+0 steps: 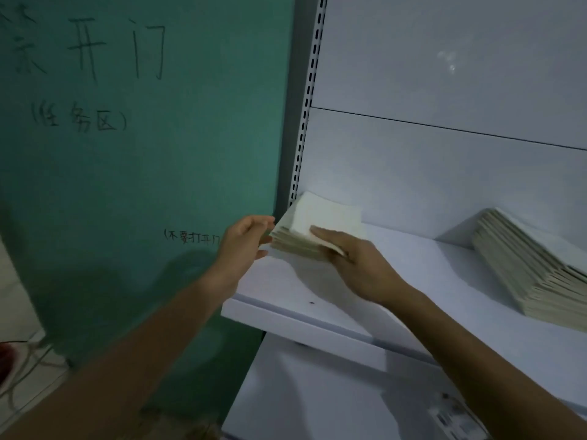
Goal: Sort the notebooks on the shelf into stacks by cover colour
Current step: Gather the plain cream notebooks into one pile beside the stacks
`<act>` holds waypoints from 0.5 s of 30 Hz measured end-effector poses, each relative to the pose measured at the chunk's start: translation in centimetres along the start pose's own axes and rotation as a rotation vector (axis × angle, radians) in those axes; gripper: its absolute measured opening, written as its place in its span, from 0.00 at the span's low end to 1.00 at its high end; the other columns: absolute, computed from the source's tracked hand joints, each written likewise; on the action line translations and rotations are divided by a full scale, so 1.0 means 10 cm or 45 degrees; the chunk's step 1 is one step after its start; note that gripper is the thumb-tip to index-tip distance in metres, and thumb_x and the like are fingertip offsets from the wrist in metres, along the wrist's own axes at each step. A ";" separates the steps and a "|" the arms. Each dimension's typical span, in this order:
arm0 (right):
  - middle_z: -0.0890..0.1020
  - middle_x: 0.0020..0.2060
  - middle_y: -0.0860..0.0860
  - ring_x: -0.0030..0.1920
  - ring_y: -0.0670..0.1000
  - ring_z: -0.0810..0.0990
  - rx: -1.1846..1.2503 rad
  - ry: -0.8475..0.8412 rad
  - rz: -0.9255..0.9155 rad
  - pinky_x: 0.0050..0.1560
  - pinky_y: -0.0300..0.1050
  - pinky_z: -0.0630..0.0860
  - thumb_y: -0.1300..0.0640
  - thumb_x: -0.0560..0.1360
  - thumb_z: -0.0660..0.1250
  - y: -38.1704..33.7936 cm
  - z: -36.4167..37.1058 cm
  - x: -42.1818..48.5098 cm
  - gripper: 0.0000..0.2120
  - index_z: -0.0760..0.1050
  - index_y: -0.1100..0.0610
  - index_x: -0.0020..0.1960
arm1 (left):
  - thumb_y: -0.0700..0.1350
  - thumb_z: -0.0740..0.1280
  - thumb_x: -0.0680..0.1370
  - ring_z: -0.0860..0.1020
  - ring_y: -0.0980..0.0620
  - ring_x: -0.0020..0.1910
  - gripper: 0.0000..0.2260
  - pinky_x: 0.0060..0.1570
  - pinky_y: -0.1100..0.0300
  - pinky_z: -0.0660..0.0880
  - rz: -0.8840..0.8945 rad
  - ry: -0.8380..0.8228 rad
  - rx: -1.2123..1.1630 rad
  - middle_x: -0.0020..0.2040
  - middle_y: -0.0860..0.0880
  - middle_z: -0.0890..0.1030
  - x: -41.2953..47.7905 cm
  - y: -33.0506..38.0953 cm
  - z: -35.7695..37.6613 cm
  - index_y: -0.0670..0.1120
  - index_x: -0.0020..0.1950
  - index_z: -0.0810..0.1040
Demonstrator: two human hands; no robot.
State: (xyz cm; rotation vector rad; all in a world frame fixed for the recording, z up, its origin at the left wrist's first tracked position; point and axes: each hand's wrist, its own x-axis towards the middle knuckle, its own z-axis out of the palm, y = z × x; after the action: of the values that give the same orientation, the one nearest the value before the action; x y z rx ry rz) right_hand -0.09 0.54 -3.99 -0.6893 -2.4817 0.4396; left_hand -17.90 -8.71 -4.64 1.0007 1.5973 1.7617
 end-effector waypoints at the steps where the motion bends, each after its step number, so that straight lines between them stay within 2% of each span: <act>1: 0.79 0.58 0.47 0.57 0.47 0.76 0.226 0.060 0.079 0.56 0.38 0.70 0.54 0.81 0.57 -0.03 -0.10 0.02 0.16 0.73 0.52 0.67 | 0.44 0.59 0.82 0.78 0.54 0.49 0.08 0.52 0.57 0.76 -0.023 -0.009 -0.029 0.51 0.52 0.80 0.01 0.00 0.00 0.50 0.52 0.78; 3: 0.80 0.42 0.43 0.43 0.43 0.77 0.627 0.169 0.179 0.44 0.37 0.72 0.53 0.82 0.57 -0.10 -0.29 0.03 0.11 0.78 0.52 0.54 | 0.44 0.60 0.81 0.79 0.52 0.49 0.07 0.51 0.57 0.76 -0.077 -0.040 -0.094 0.52 0.49 0.81 0.03 0.01 0.02 0.49 0.52 0.78; 4: 0.79 0.39 0.44 0.40 0.44 0.76 0.739 0.225 0.220 0.42 0.37 0.72 0.53 0.81 0.57 -0.13 -0.36 0.04 0.10 0.77 0.51 0.49 | 0.44 0.61 0.81 0.80 0.51 0.48 0.07 0.51 0.57 0.76 -0.115 -0.077 -0.141 0.53 0.48 0.82 0.03 0.02 0.04 0.48 0.52 0.78; 7: 0.80 0.43 0.51 0.44 0.53 0.77 0.992 0.334 0.384 0.46 0.48 0.75 0.52 0.81 0.59 -0.19 -0.50 0.03 0.08 0.76 0.49 0.49 | 0.45 0.60 0.81 0.81 0.51 0.47 0.08 0.50 0.57 0.77 -0.181 -0.211 -0.235 0.54 0.47 0.82 0.02 0.07 0.09 0.47 0.55 0.78; 10: 0.82 0.45 0.52 0.46 0.56 0.80 1.236 0.360 0.534 0.44 0.51 0.79 0.50 0.80 0.60 -0.20 -0.61 0.02 0.06 0.76 0.47 0.50 | 0.46 0.60 0.81 0.82 0.51 0.47 0.10 0.48 0.58 0.78 -0.174 -0.227 -0.300 0.56 0.45 0.82 0.02 0.12 0.10 0.46 0.57 0.78; 12: 0.82 0.45 0.52 0.47 0.56 0.80 1.267 0.374 0.507 0.45 0.52 0.78 0.50 0.80 0.60 -0.21 -0.63 0.02 0.07 0.76 0.48 0.51 | 0.50 0.60 0.81 0.83 0.50 0.47 0.13 0.47 0.57 0.79 -0.224 -0.279 -0.372 0.56 0.45 0.83 0.01 0.19 0.10 0.44 0.59 0.77; 15: 0.82 0.41 0.47 0.43 0.48 0.79 1.026 0.438 0.223 0.46 0.45 0.76 0.55 0.80 0.60 -0.28 -0.47 0.04 0.07 0.77 0.50 0.48 | 0.62 0.53 0.79 0.83 0.48 0.50 0.25 0.45 0.55 0.80 -0.329 -0.428 -0.403 0.55 0.45 0.83 -0.02 0.34 0.06 0.45 0.63 0.73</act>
State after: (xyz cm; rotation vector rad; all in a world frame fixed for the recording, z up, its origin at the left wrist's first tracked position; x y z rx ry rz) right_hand 1.18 -0.77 1.16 -0.5690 -1.7089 1.1823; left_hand -17.05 -9.01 -1.28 0.8418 1.1404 1.5156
